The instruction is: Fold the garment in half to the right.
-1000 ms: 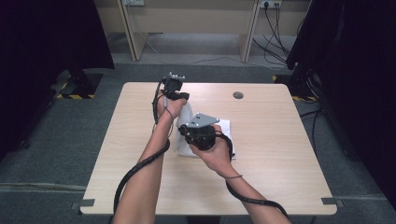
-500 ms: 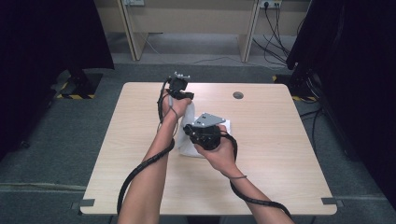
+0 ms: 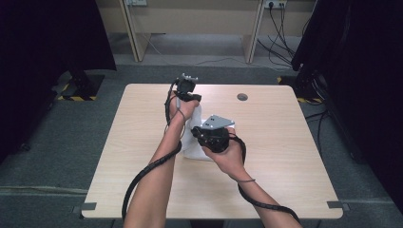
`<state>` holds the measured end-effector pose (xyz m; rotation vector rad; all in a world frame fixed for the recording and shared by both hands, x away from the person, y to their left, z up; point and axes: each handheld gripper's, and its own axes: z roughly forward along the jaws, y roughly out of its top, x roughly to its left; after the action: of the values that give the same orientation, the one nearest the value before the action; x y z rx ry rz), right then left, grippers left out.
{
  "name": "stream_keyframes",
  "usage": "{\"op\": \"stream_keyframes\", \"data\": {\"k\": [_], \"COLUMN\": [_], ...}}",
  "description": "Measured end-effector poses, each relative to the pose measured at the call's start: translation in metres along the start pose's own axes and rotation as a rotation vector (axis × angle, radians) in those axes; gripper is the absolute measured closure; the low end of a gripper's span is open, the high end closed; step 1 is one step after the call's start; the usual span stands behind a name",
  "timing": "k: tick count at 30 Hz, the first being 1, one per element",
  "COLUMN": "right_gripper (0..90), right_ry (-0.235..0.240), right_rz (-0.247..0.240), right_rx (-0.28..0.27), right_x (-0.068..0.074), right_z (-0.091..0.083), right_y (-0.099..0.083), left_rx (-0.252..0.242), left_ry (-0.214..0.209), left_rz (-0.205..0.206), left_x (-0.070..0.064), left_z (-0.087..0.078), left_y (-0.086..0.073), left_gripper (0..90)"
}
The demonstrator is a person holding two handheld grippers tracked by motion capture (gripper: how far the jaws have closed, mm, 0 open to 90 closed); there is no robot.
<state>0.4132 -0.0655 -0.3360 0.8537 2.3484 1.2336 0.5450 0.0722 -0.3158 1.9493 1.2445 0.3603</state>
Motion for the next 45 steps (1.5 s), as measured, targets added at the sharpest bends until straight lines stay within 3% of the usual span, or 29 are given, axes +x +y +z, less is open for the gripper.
{"op": "stream_keyframes", "data": {"k": [6,45], "right_gripper": [80.5,80.4], "right_ry": [-0.005,-0.025], "right_rz": [0.006,0.060], "right_rx": [0.002,0.028], "right_x": [-0.004,-0.027], "right_z": [-0.004,-0.021], "right_y": [-0.003,-0.036], "left_rx": [0.008,0.054], "left_ry": [-0.018,-0.068], "left_rz": [0.009,0.038], "left_x": [-0.011,-0.043], "left_z": [0.009,0.041], "left_y": [0.002,-0.003], "left_gripper": [85.1,84.8]}}
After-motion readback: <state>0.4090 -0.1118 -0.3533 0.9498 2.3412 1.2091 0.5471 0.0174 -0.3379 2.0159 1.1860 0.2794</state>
